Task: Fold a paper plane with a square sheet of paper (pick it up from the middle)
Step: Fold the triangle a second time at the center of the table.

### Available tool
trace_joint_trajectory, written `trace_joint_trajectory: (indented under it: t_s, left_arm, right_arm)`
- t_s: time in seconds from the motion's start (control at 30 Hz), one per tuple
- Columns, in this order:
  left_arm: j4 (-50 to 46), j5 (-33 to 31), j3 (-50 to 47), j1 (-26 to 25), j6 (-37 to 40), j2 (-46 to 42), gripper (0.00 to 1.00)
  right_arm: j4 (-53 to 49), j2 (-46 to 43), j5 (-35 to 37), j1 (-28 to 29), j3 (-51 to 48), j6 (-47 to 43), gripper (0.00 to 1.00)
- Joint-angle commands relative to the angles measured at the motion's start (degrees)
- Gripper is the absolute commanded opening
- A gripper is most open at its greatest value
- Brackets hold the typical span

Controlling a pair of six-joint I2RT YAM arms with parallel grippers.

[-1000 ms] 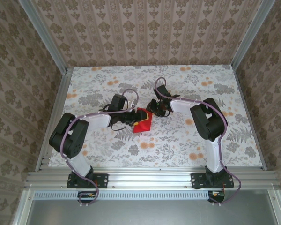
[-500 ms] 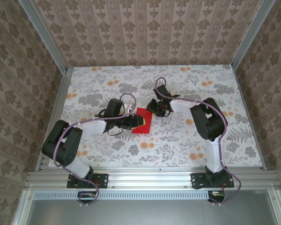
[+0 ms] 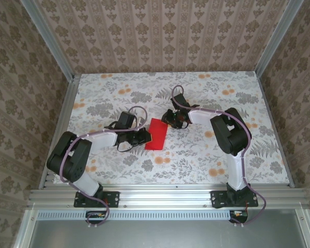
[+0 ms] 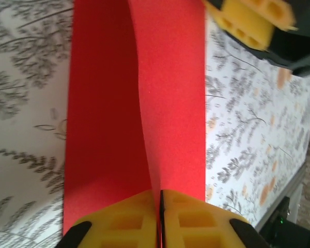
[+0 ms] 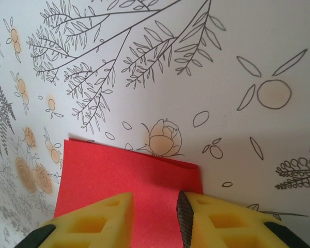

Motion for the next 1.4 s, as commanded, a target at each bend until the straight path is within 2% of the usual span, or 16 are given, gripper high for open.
trace_joint_trajectory:
  t_s: [0.0, 0.13, 0.3, 0.47, 0.73, 0.83, 1.0, 1.27, 1.37]
  left_arm:
    - [-4.16, -3.11, 2.47, 0.31, 0.18, 1.78, 0.07]
    - [-6.89, -3.95, 3.97, 0.22, 1.08, 3.18, 0.06]
    - [-9.63, -4.96, 5.58, 0.05, 1.91, 3.88, 0.06]
    - [-11.60, -5.61, 6.99, -0.13, 2.51, 4.51, 0.07]
    - [-11.61, -5.09, 7.49, -0.15, 2.26, 4.18, 0.08]
    - [-11.55, -4.49, 7.51, -0.13, 2.00, 3.82, 0.14]
    - [-9.37, -1.45, 6.66, -0.06, 0.50, 2.20, 0.34]
    - [-0.84, 5.97, 3.87, 0.03, -1.92, -2.12, 0.38]
    - [0.33, 5.79, 3.75, 0.05, -2.09, -2.07, 0.38]
  right_arm:
    - [0.48, -2.58, -2.97, 0.18, -2.68, -1.76, 0.32]
    - [4.18, -6.66, -5.99, 0.59, -5.45, -2.61, 0.32]
    - [3.32, -9.81, -6.43, 3.60, -8.77, -4.75, 0.31]
    - [1.29, -8.99, -5.96, 5.93, -9.10, -5.33, 0.28]
    - [-0.73, -5.16, -5.28, 6.15, -8.16, -5.00, 0.23]
    - [-2.34, -3.94, -4.33, 6.15, -7.61, -5.30, 0.22]
    - [-4.77, -2.12, -2.81, 6.14, -6.98, -5.23, 0.20]
    - [-5.53, -1.78, -2.13, 6.07, -7.02, -4.62, 0.16]
    - [-5.07, -1.71, -2.41, 6.04, -7.23, -4.32, 0.16]
